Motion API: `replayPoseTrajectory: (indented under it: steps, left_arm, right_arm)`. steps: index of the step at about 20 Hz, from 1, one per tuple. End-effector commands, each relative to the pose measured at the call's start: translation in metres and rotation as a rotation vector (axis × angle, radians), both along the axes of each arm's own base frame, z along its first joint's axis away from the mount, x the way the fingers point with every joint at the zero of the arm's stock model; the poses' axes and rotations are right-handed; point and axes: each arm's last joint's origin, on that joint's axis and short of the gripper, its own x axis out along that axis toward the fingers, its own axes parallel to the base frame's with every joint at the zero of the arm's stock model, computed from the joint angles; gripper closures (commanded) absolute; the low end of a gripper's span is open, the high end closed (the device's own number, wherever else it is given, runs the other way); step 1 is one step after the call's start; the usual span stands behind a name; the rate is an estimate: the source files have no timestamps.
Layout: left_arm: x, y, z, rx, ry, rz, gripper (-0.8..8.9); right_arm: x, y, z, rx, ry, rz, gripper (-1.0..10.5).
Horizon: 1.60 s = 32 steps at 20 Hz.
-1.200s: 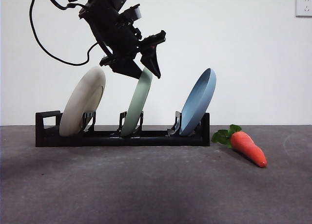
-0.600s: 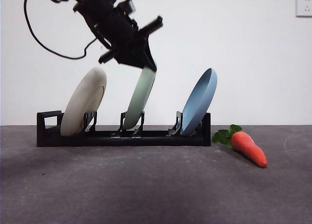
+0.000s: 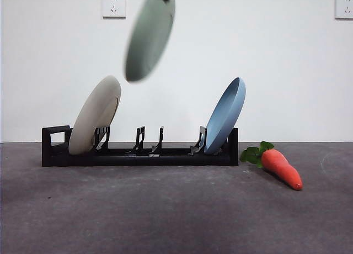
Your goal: Take the green plate from the plate rack,put the plate on the table,take the carrot from the table,put the carrot in the plate
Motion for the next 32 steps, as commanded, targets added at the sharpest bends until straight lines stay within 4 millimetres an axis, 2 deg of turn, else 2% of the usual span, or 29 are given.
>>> replayPoseTrajectory:
  steps: [1, 4, 7, 10, 14, 18, 20, 24, 29, 31, 32]
  left_arm:
    - [-0.034, -0.004, 0.013, 0.184, -0.101, -0.043, 8.21]
    - [-0.066, -0.017, 0.005, 0.363, -0.054, -0.089, 8.2]
    - [-0.091, -0.04, -0.017, 0.504, -0.034, -0.143, 8.2]
    - [-0.113, -0.061, -0.055, 0.633, -0.044, -0.184, 8.21]
    - [-0.129, -0.075, -0.123, 0.711, -0.046, -0.247, 8.21]
    - [-0.134, -0.076, -0.182, 0.852, -0.097, -0.289, 8.21]
    - [-0.134, -0.082, -0.199, 0.882, -0.153, -0.314, 8.21]
    - [-0.128, -0.098, -0.223, 0.91, -0.175, -0.345, 8.21]
    - [-0.125, -0.104, -0.251, 0.97, -0.13, -0.384, 8.22]
    - [-0.126, -0.104, -0.253, 0.959, -0.104, -0.413, 8.01]
    - [-0.126, -0.105, -0.253, 0.945, -0.093, -0.423, 7.3]
  right_arm:
    - [0.0, 0.0, 0.002, 0.001, -0.009, -0.001, 2.6]
    - [0.0, 0.0, 0.002, 0.001, -0.009, -0.001, 2.6]
    - [0.0, 0.0, 0.002, 0.001, -0.009, -0.001, 2.6]
    - [0.0, 0.0, 0.002, 0.001, -0.01, -0.001, 2.6]
    - [0.0, 0.0, 0.002, 0.001, -0.009, -0.001, 2.6]
    - [0.001, 0.0, 0.002, 0.002, -0.01, -0.001, 2.6]
    - [0.001, 0.0, 0.002, 0.005, -0.014, 0.001, 2.6]
    - [0.003, 0.001, 0.001, 0.004, -0.008, 0.001, 2.6]
    - [0.004, 0.001, 0.001, 0.004, -0.003, 0.001, 2.6]
    - [0.004, 0.001, 0.001, 0.004, -0.007, 0.001, 2.6]
    - [0.005, 0.001, 0.001, 0.005, -0.013, 0.001, 2.6]
